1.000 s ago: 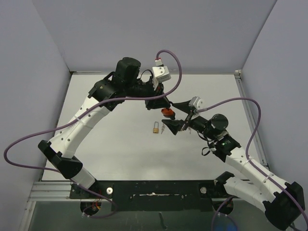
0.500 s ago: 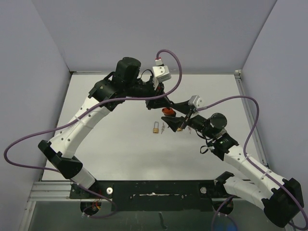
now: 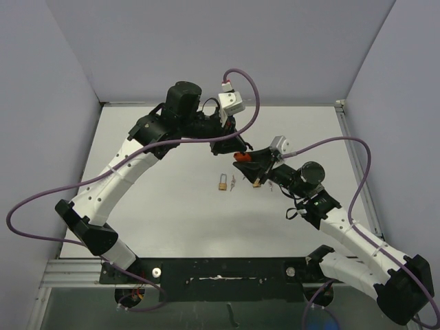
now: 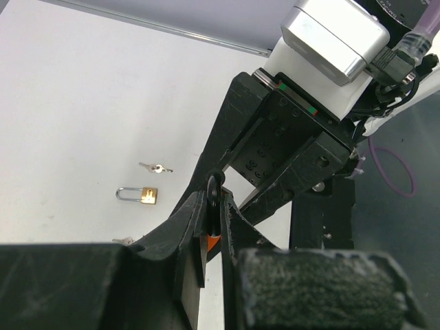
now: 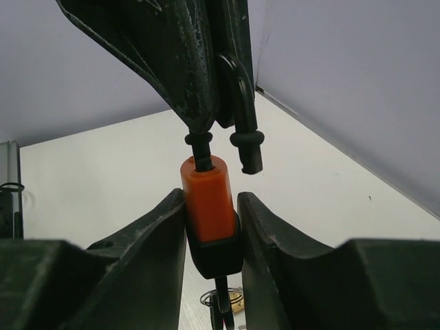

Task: Lock with the key
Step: Lock the lock.

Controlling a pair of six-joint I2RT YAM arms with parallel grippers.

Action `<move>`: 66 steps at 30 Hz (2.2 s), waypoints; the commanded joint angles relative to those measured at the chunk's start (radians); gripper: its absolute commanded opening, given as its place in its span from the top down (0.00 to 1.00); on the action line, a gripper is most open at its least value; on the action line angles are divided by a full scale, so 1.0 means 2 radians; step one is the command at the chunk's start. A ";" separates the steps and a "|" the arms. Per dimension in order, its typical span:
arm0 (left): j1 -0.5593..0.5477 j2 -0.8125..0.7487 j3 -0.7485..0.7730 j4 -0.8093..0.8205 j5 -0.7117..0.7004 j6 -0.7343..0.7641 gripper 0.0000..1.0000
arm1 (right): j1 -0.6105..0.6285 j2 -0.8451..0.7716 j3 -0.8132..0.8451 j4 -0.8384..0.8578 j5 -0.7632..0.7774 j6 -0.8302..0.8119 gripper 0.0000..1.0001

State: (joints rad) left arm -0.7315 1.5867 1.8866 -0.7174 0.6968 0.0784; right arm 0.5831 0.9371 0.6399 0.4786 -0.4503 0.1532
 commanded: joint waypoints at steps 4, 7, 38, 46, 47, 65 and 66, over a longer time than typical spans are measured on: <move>0.000 -0.034 -0.002 0.067 0.004 -0.013 1.00 | 0.001 -0.017 0.008 0.032 0.004 0.000 0.90; 0.000 -0.037 -0.004 0.073 0.000 -0.015 1.00 | 0.001 -0.022 0.003 0.035 0.006 -0.003 1.00; 0.175 -0.136 -0.277 0.546 0.280 -0.115 0.49 | -0.065 -0.013 0.027 0.124 -0.293 0.124 1.00; 0.181 -0.094 -0.288 0.816 0.355 -0.348 0.43 | -0.113 0.030 0.018 0.296 -0.330 0.268 1.00; 0.180 -0.090 -0.284 0.818 0.354 -0.359 0.43 | -0.113 0.027 0.017 0.286 -0.325 0.260 1.00; 0.063 -0.106 -0.088 0.104 0.137 0.033 0.46 | -0.111 -0.033 0.024 0.142 -0.284 0.166 1.00; 0.057 -0.108 -0.092 0.103 0.126 0.033 0.47 | -0.111 -0.033 0.024 0.140 -0.283 0.166 1.00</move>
State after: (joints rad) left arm -0.5865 1.4025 1.6745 -0.2924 1.0882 0.0292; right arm 0.3599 0.8810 0.6361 0.7284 -1.0527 0.4976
